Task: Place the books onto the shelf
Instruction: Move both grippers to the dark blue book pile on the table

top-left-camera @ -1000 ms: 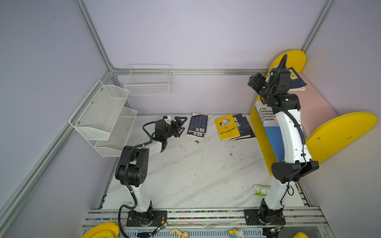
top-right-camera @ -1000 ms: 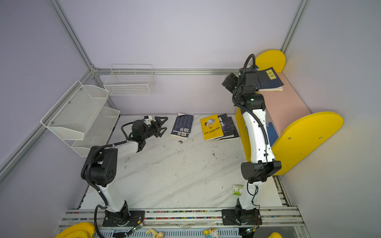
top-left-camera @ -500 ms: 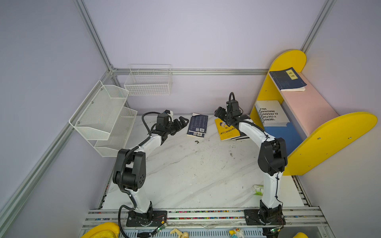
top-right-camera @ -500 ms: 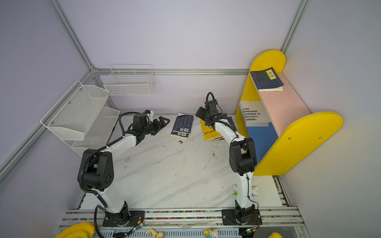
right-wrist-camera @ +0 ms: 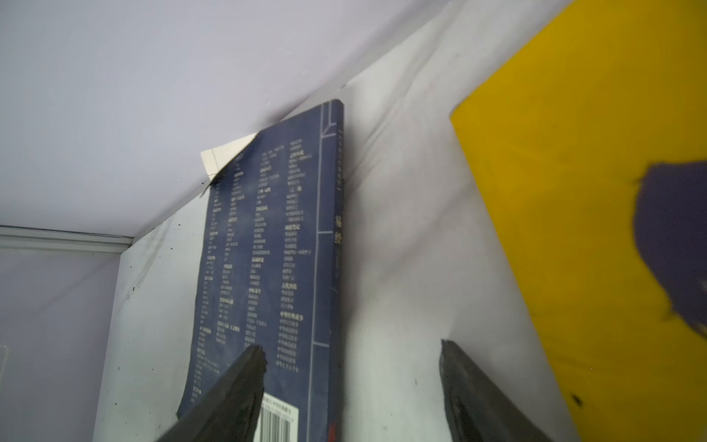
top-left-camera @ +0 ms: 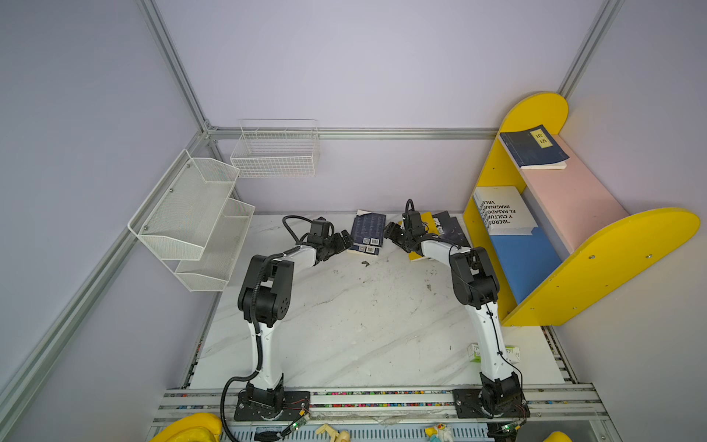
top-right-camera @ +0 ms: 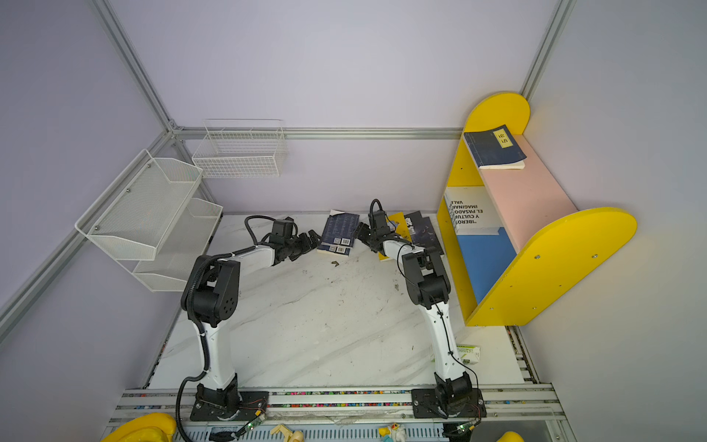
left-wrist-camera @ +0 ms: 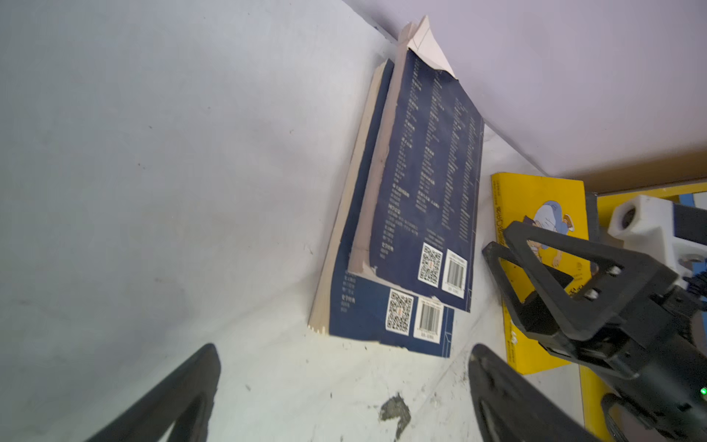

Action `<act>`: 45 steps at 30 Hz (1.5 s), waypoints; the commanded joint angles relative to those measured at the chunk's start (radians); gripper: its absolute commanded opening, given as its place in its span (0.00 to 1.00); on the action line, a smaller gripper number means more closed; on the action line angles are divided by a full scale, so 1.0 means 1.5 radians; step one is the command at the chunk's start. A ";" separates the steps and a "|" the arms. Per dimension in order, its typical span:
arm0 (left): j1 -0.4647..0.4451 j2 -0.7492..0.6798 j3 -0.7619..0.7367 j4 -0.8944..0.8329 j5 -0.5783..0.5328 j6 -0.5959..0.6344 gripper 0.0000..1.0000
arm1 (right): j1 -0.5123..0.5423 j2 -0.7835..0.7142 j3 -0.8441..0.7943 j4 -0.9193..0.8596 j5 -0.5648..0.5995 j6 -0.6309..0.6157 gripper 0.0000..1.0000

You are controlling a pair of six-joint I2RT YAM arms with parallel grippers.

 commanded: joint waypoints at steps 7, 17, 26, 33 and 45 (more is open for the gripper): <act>-0.012 0.089 0.146 0.035 0.026 -0.043 1.00 | 0.047 0.098 0.106 0.005 -0.120 -0.020 0.71; -0.024 0.044 0.055 0.080 0.127 -0.088 1.00 | 0.099 0.074 0.088 -0.036 -0.173 -0.082 0.60; -0.031 -0.130 -0.192 0.145 0.168 -0.176 1.00 | 0.117 -0.127 -0.145 -0.003 -0.254 -0.103 0.53; -0.024 -0.251 -0.266 -0.045 0.042 -0.179 1.00 | 0.121 -0.254 -0.277 -0.088 -0.127 -0.130 0.56; -0.002 -0.140 -0.143 -0.005 0.028 -0.119 0.97 | 0.121 -0.133 -0.158 -0.038 -0.008 -0.129 0.55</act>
